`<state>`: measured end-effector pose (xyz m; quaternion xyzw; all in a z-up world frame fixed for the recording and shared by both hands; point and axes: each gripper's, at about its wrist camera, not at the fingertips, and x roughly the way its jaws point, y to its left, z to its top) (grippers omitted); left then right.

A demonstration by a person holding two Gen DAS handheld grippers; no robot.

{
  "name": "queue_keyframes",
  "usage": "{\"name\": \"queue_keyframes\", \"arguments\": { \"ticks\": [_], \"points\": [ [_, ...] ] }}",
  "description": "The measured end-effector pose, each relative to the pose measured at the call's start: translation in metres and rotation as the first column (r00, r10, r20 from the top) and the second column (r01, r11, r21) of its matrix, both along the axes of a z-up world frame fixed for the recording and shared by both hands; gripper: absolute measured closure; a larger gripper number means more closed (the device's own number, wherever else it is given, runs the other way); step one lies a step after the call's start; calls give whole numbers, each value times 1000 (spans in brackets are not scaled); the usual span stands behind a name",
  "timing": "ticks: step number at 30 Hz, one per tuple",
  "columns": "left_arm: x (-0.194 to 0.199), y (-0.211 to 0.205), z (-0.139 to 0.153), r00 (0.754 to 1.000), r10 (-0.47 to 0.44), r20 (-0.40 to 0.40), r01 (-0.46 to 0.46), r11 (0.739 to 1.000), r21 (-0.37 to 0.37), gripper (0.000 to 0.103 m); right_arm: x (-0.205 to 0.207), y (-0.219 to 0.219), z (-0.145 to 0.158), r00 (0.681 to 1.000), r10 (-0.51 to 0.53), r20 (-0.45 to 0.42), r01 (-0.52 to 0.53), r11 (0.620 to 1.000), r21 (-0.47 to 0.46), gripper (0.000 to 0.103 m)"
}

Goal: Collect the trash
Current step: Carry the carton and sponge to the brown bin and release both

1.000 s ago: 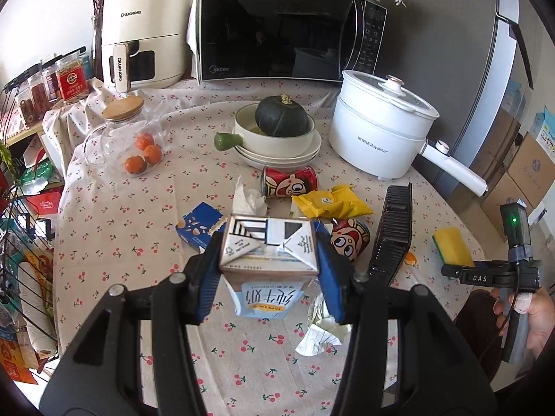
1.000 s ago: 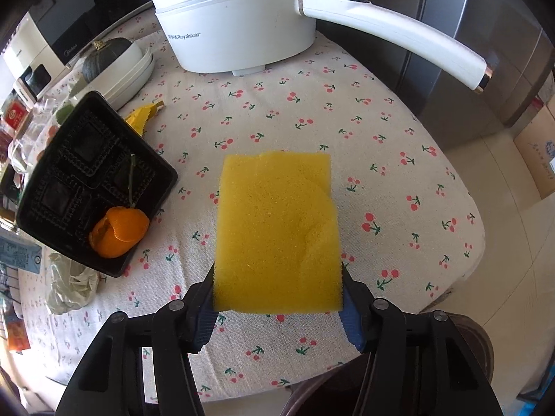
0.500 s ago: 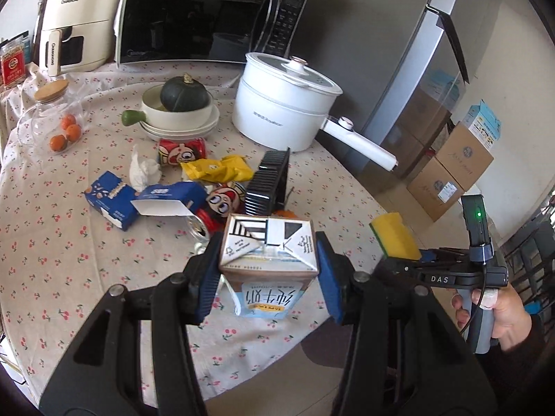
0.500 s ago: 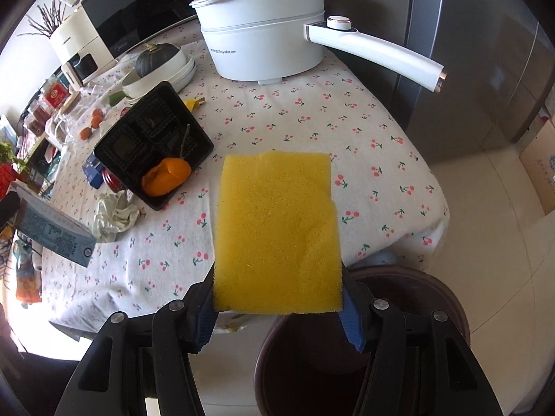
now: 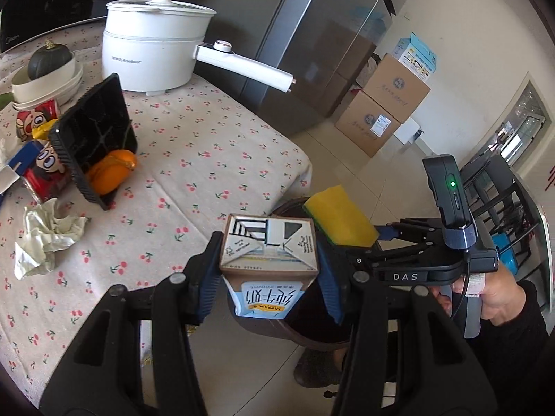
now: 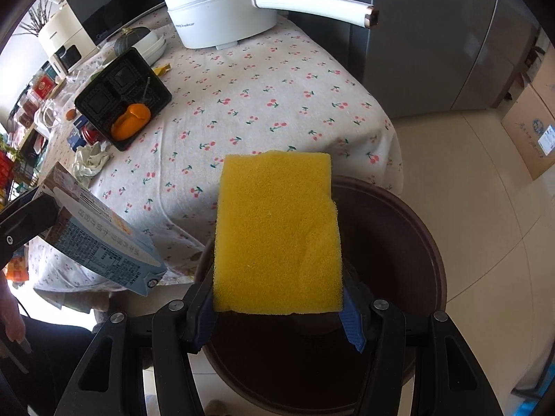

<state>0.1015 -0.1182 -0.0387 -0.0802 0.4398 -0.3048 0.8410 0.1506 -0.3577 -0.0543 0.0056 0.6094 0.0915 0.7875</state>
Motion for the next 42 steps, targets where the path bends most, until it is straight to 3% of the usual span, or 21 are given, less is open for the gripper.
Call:
{"name": "queue_keyframes", "arguments": {
  "ticks": [11,13,14,15,19,21,32,36,42],
  "points": [
    [6,-47,-27,994,-108,-19,108,994,5,50,-16,-49,-18,996,-75,-48,74,997,-35,42],
    [8,-52,-29,991,-133,-29,133,991,24,46,-18,-53,-20,995,-82,-54,80,996,-39,42],
    [8,-52,-30,991,-130,-35,132,990,40,33,-19,-55,-20,995,-85,-56,83,996,-41,42],
    [7,-52,-31,993,-112,-34,114,991,71,22,-19,-56,-21,995,-86,-58,84,996,-42,42],
    [7,-47,-35,997,-73,-18,75,983,168,17,-21,-56,-21,995,-81,-61,79,996,-45,42],
    [5,-41,-33,999,-52,4,50,976,210,8,-21,-54,-22,995,-76,-64,73,996,-44,42],
    [4,8,-23,998,49,46,-60,955,290,3,-14,-28,-26,995,-39,-94,36,999,-35,41],
    [3,26,-15,994,90,53,-102,953,285,2,-10,-16,-23,995,-36,-95,34,999,-21,18],
    [-1,54,-9,988,143,66,-156,944,292,1,-1,14,-17,996,15,-86,-17,1000,-21,18]
  ]
}}
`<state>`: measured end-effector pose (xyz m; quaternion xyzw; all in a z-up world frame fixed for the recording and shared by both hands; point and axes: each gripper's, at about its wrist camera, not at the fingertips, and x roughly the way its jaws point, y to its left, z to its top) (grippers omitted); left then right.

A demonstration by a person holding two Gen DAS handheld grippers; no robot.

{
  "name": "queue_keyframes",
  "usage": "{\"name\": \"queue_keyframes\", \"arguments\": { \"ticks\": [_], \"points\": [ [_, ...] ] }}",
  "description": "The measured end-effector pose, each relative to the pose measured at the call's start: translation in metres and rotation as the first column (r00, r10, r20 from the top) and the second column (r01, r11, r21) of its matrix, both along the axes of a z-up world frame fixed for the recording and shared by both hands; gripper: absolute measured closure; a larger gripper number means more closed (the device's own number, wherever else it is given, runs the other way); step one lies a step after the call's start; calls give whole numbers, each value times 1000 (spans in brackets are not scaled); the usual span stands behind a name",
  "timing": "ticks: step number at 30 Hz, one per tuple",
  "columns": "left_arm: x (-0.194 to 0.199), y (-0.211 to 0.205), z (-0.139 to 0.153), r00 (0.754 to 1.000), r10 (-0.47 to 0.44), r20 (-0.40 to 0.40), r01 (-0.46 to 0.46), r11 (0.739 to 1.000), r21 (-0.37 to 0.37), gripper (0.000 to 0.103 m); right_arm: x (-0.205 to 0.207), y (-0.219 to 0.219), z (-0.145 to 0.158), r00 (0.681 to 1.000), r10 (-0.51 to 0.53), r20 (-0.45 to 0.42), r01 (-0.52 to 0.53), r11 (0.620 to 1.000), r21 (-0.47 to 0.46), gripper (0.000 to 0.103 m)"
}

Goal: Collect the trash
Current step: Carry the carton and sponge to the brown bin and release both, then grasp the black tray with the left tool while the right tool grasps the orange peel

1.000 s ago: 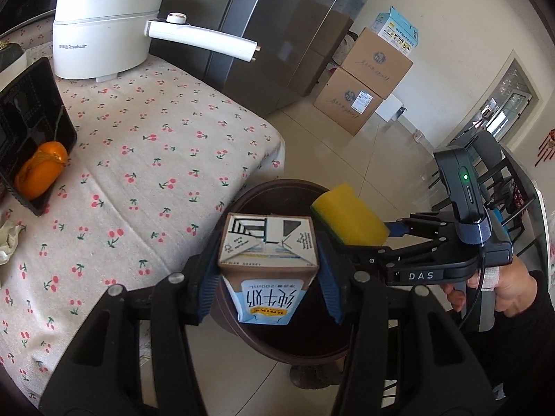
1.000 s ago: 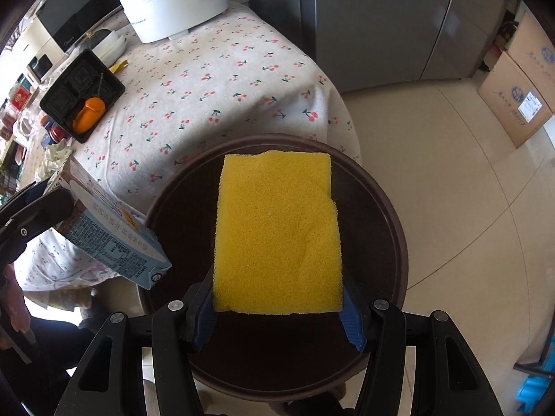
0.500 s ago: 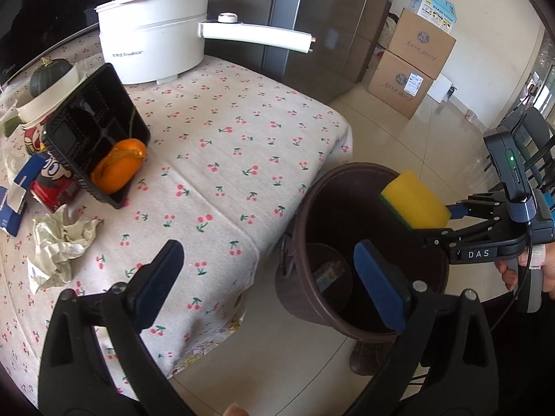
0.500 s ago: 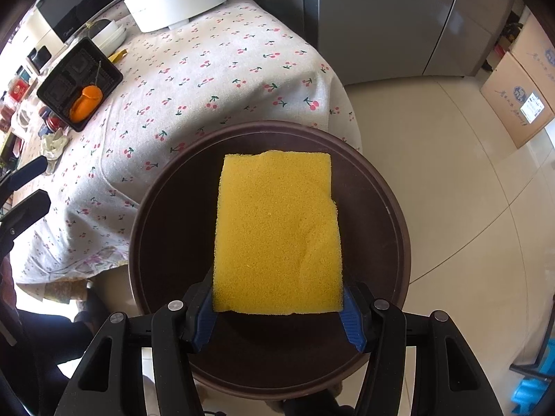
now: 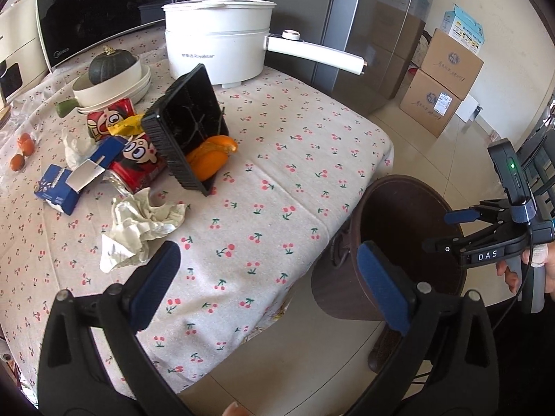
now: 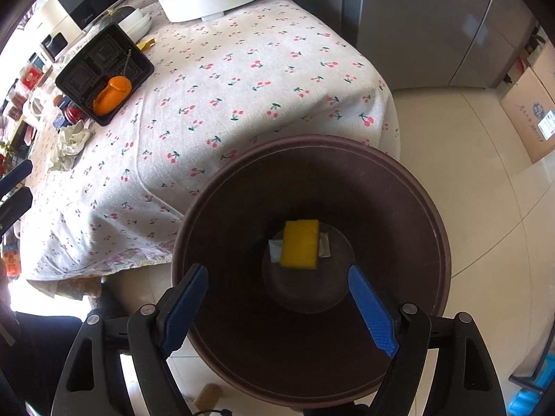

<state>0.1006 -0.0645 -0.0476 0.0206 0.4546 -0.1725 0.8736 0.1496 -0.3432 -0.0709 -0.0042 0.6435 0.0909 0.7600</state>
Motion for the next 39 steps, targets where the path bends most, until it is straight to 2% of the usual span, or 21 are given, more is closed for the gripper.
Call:
{"name": "queue_keyframes", "arguments": {
  "ticks": [10,19,26,29,31,38,39],
  "points": [
    [8,58,5,990,143,-10,-142,990,17,1,27,59,17,997,61,36,-62,998,29,18],
    [16,114,-1,961,274,-40,-273,961,35,1,60,117,32,992,91,86,-98,993,70,18],
    [28,143,-10,941,331,-75,-329,943,45,1,93,157,28,985,124,124,-136,986,94,19],
    [32,148,-12,938,337,-86,-335,941,39,1,111,170,21,982,128,136,-143,984,108,23],
    [35,150,-12,937,337,-93,-335,942,34,1,124,178,16,983,122,138,-140,982,130,30],
    [41,153,-16,935,334,-115,-334,942,26,1,153,203,-1,979,122,161,-151,972,180,45],
    [42,153,-17,935,335,-117,-334,942,27,1,155,206,-4,979,127,162,-156,971,183,52]
  ]
}}
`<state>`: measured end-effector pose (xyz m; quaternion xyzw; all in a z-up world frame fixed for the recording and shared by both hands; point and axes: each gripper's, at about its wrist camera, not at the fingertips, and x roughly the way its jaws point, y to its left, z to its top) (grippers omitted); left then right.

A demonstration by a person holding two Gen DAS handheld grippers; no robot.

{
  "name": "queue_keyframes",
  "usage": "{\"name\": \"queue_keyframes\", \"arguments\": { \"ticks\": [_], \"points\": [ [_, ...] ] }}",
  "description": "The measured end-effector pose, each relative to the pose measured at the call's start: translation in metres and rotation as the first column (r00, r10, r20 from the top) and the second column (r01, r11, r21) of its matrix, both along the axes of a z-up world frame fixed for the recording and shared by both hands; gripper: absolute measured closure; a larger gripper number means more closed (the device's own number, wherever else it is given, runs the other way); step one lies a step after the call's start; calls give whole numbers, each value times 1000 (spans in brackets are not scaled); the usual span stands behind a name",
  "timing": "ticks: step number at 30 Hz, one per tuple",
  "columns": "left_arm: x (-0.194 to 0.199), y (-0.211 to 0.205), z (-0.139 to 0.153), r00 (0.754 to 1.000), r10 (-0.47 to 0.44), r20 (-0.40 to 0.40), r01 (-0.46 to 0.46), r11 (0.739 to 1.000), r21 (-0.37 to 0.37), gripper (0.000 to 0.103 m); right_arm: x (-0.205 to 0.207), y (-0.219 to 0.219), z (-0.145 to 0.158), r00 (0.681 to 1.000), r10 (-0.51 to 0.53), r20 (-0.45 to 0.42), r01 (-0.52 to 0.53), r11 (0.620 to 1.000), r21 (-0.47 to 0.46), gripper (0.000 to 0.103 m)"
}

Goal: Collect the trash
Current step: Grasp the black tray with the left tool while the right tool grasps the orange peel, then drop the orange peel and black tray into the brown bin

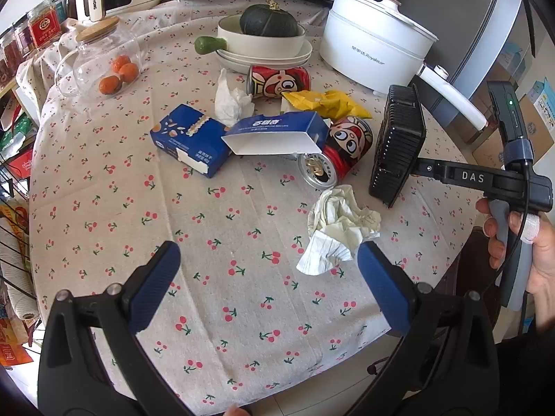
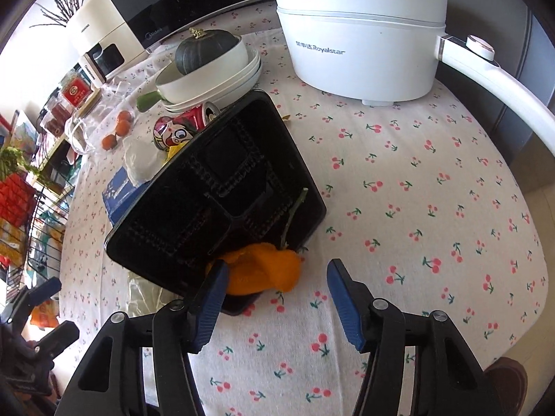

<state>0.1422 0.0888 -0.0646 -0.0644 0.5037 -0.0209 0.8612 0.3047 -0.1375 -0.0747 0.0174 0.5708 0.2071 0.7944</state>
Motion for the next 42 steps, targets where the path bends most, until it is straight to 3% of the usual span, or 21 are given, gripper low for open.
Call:
{"name": "queue_keyframes", "arguments": {
  "ticks": [3,6,7,18,26,34,38,42],
  "points": [
    [1,1,-1,1000,-1,-8,1,1000,0,1,6,4,-8,1000,12,-6,-12,1000,3,69],
    [2,1,-1,1000,-3,-10,2,1000,-6,1,5,6,-6,1000,18,11,-18,1000,-18,78],
    [3,0,-1,1000,-4,-9,4,1000,-9,1,4,6,-5,1000,23,13,-23,1000,-21,86],
    [13,-24,9,999,-39,28,39,999,-6,1,-23,-21,34,997,43,65,-41,999,-29,90],
    [30,-52,13,995,-67,73,67,998,-5,1,-41,-62,69,991,-8,133,9,1000,-8,90],
    [56,-110,9,977,-180,115,172,982,77,3,-54,-111,70,991,-51,124,57,997,-50,90],
    [67,-141,-1,968,-237,87,226,967,119,4,-60,-139,63,992,-83,100,90,993,-70,90],
    [77,-159,-23,969,-246,-4,245,964,104,9,-65,-167,55,990,-125,70,131,987,-88,90]
  ]
}}
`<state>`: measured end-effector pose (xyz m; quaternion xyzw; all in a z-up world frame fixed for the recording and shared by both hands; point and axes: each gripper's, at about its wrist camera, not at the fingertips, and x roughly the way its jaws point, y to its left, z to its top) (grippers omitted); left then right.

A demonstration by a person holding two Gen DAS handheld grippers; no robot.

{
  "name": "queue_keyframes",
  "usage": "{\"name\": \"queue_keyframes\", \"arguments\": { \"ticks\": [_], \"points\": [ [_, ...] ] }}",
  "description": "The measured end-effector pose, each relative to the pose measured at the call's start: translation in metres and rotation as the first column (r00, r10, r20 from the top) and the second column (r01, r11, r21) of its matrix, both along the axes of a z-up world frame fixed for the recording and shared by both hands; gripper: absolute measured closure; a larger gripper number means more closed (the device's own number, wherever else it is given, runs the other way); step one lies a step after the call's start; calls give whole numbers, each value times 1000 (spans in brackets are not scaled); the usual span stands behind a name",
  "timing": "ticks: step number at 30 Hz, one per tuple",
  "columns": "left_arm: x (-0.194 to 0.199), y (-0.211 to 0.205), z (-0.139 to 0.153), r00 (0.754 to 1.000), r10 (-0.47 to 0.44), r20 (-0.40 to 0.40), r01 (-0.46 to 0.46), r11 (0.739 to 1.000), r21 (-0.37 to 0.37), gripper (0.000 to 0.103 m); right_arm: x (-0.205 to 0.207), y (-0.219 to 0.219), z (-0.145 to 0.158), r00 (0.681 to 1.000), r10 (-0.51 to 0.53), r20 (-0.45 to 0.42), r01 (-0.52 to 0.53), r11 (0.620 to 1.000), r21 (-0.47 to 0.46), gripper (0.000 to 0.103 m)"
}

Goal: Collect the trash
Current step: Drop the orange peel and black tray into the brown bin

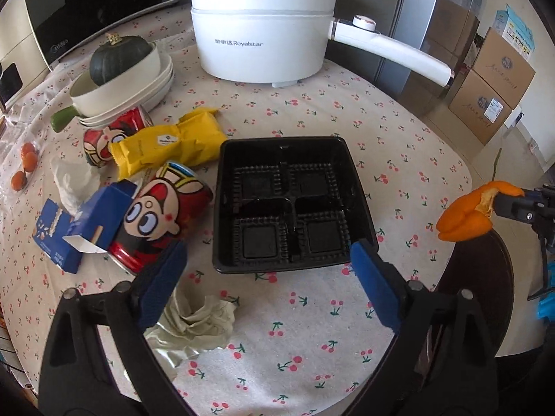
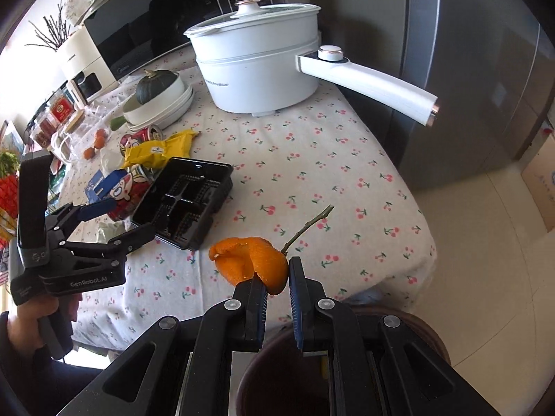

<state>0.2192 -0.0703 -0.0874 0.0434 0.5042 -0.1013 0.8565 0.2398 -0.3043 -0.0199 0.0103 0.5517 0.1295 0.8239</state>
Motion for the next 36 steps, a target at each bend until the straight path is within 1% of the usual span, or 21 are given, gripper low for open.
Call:
{"name": "queue_keyframes", "arguments": {
  "ticks": [2,4,7,8,9,10,11,12,15,21,26,32,35,36],
  "points": [
    [3,-5,-10,999,24,-36,-24,1000,15,10,-2,-10,-4,1000,-12,-13,12,1000,-3,90],
    [6,-3,-15,997,62,-54,-63,998,-15,10,-5,-18,-7,1000,-19,-24,19,1000,-8,90],
    [12,2,-23,992,96,-77,-99,995,-34,15,-10,-28,-14,999,-28,-45,27,1000,-12,90],
    [14,3,-27,990,107,-90,-111,993,-44,19,-12,-31,-15,998,-31,-53,30,999,-11,90],
    [16,6,-30,987,121,-106,-128,990,-62,27,-14,-33,-16,998,-33,-60,32,999,-10,90],
    [17,10,-34,983,136,-124,-147,986,-83,30,-16,-35,-17,997,-34,-65,34,999,-10,90],
    [17,11,-32,984,146,-101,-155,984,-88,35,-18,-37,-17,997,-35,-67,35,999,-13,90],
    [18,11,-32,984,146,-100,-154,984,-88,40,-20,-39,-17,997,-36,-70,35,999,-15,90],
    [16,13,-30,984,152,-96,-162,982,-100,42,-27,-45,-19,996,-36,-81,35,999,-22,90],
    [9,11,-21,989,130,-74,-138,984,-112,43,-42,-57,-21,994,-37,-102,34,999,-32,90],
    [-5,8,-9,994,92,-54,-98,986,-134,43,-57,-63,-28,991,-37,-127,31,998,-49,90],
    [-24,0,-3,997,44,-66,-54,985,-163,43,-75,-69,-43,983,-42,-178,31,997,-69,90],
    [-35,-7,-1,997,15,-71,-27,985,-172,43,-80,-73,-49,976,-70,-207,55,996,-76,88],
    [-39,-10,0,997,2,-71,-15,985,-173,43,-81,-76,-51,973,-82,-215,68,995,-74,83]
  ]
}}
